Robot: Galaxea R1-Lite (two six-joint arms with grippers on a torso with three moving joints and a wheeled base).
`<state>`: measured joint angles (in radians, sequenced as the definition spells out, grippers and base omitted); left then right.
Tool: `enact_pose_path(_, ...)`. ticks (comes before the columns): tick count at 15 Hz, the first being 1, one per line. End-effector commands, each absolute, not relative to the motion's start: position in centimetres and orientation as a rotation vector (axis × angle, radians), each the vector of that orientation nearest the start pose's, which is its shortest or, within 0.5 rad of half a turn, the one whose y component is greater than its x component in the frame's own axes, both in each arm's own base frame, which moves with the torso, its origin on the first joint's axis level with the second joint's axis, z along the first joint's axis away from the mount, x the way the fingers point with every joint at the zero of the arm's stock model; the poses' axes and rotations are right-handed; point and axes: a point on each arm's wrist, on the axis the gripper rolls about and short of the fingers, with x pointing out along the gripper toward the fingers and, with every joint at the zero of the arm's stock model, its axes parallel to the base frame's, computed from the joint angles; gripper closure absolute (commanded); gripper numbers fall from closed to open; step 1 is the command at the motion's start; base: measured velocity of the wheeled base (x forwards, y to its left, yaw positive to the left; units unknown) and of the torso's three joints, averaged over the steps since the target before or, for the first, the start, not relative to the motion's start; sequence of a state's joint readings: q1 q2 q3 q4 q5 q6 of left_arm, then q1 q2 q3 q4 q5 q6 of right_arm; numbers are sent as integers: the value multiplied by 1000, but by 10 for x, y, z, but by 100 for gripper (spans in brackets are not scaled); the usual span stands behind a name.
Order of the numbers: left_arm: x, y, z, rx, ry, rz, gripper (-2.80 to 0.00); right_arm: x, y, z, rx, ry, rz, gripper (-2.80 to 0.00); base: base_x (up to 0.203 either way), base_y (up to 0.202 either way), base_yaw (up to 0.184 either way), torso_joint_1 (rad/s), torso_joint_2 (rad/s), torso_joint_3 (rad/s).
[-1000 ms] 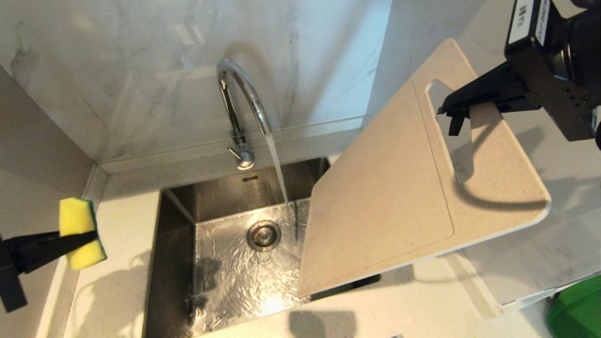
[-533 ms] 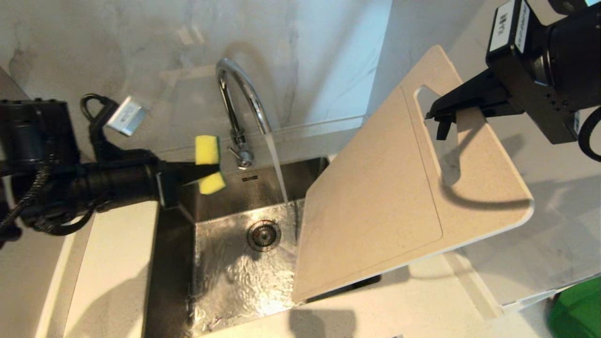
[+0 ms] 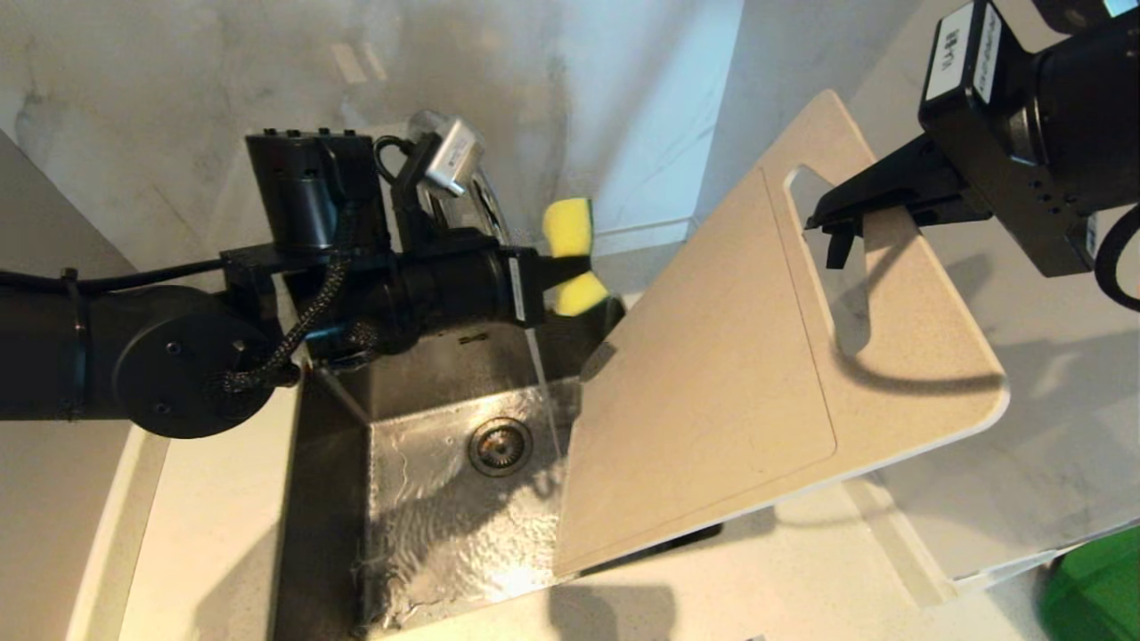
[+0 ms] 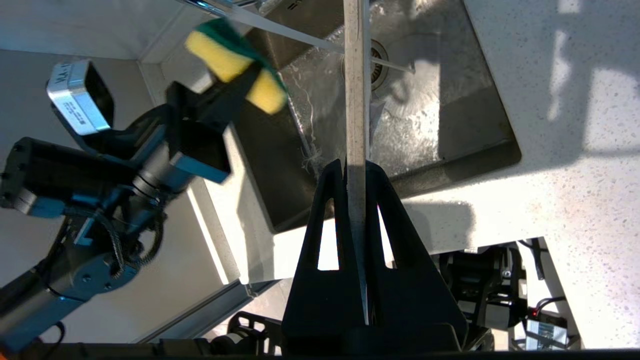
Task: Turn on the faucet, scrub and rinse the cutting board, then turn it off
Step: Scrub the cutting board underwater
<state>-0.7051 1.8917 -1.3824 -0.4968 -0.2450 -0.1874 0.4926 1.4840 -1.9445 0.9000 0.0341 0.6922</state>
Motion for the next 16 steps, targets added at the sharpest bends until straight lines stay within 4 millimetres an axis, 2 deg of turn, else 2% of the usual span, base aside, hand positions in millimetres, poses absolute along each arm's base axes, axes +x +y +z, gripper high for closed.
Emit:
enact_pose_path(1, 284, -279, 266, -203, 112, -1003, 0, 166, 90, 401, 569, 599, 353, 0, 0, 0, 0, 0, 0, 0)
enact_pose_path(4, 274, -302, 272, -262, 125, -1023, 0, 165, 90, 401, 579, 598, 352, 0, 0, 0, 0, 0, 0, 0)
enact_pose_path(6, 277, -313, 268, -265, 119, -1001, 0, 165, 90, 401, 578, 599, 352, 0, 0, 0, 0, 0, 0, 0)
enact_pose_path(10, 277, -314, 253, -230, 151, -993, 0, 165, 90, 401, 580, 594, 352, 0, 0, 0, 0, 0, 0, 0)
enact_pose_path(13, 280, -316, 230, -202, 165, -979, 0, 166, 90, 401, 580, 596, 352, 0, 0, 0, 0, 0, 0, 0)
enact_pose_path(16, 278, -308, 206, -164, 194, -963, 0, 167, 91, 401, 580, 593, 353, 0, 0, 0, 0, 0, 0, 0)
